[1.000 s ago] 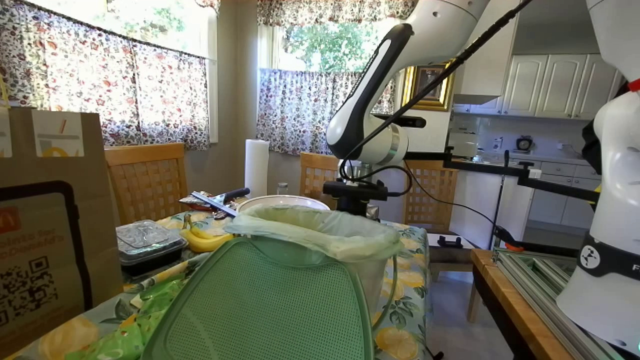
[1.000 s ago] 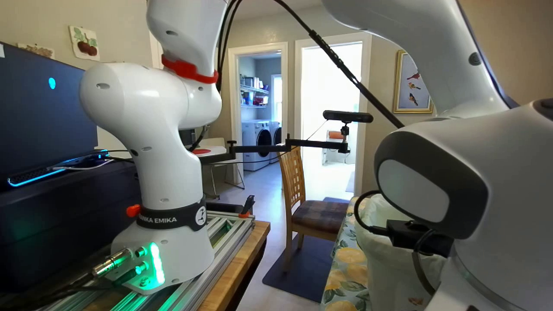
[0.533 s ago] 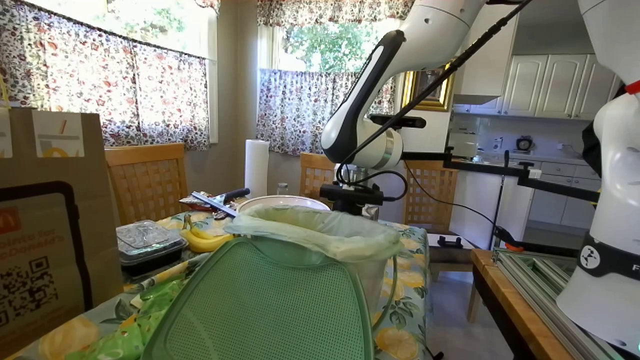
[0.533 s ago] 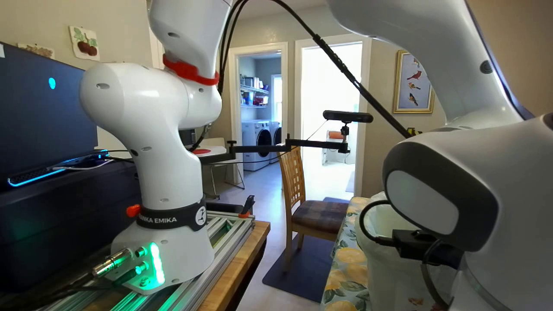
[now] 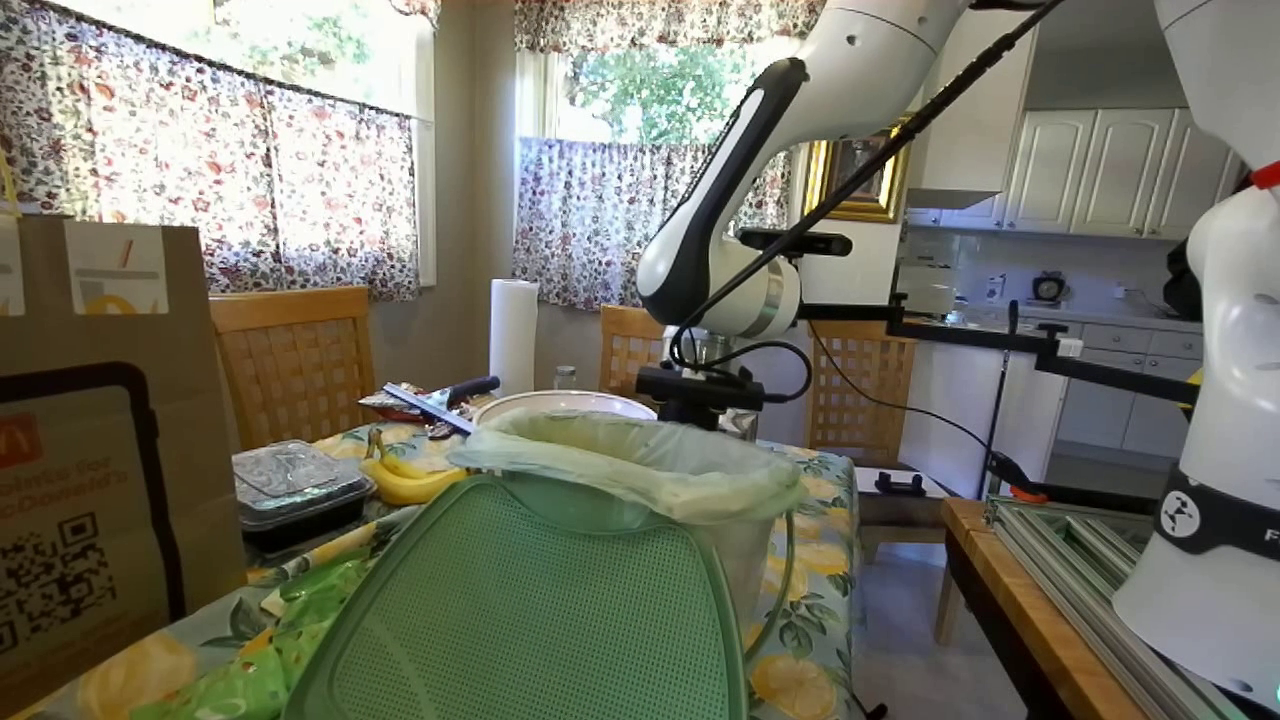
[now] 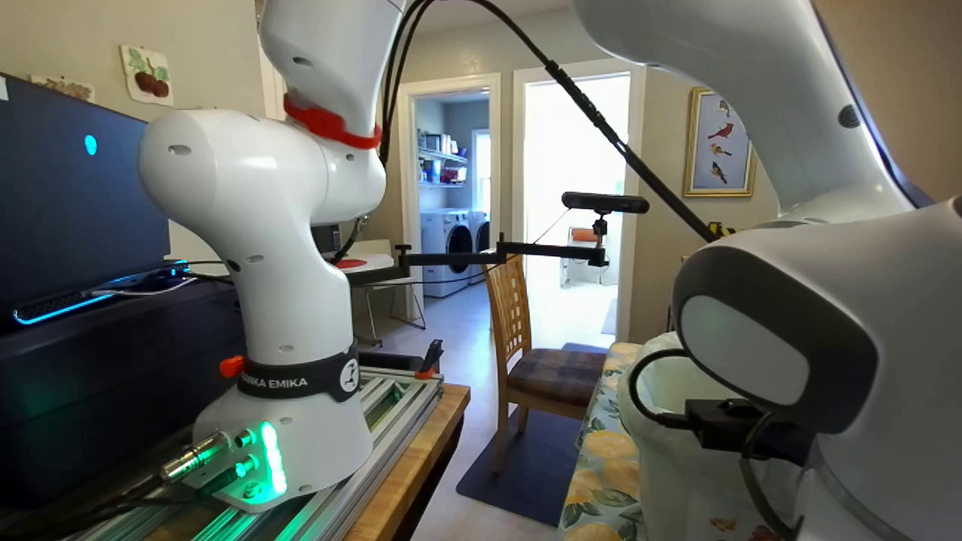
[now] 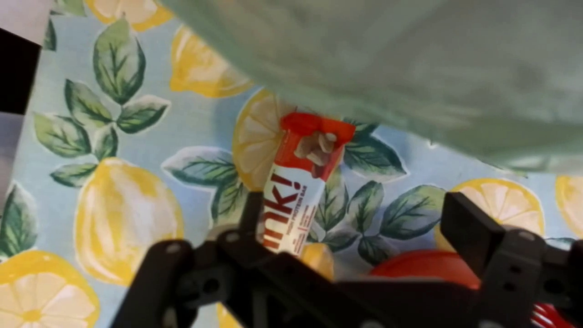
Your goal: Move the bin forwards then tilt the red lid over the bin to put the box in the lid into the bin.
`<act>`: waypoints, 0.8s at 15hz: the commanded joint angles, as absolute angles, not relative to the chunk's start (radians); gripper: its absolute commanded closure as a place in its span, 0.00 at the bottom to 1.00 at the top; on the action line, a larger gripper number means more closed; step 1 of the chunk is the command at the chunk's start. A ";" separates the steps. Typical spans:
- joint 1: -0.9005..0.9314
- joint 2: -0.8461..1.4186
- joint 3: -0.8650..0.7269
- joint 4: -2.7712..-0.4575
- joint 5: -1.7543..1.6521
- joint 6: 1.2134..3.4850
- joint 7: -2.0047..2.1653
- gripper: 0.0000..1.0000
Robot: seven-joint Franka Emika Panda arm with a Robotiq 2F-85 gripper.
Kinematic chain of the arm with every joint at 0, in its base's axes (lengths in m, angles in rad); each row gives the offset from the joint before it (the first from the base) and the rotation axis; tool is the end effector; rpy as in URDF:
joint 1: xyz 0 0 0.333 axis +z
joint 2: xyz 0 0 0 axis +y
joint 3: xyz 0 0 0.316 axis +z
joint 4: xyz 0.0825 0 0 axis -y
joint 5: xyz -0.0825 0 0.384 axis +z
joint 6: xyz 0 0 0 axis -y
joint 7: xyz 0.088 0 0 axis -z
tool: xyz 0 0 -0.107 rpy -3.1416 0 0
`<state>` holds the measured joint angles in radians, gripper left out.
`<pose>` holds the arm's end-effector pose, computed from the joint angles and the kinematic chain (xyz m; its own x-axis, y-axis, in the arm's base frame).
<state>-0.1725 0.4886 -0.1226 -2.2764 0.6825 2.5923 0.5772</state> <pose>0.4777 -0.1628 0.1270 0.0964 -0.9558 -0.2776 -0.9952 -0.0875 -0.0446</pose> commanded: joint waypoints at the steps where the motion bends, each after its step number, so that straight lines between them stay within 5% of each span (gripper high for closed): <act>1: -0.173 0.506 -0.133 -2.297 0.709 2.597 0.572 0.00; 12: -0.244 0.612 -0.126 -2.287 0.909 2.675 0.464 0.00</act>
<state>-0.2228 0.5937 -0.1378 -2.2975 0.8406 2.6582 0.5214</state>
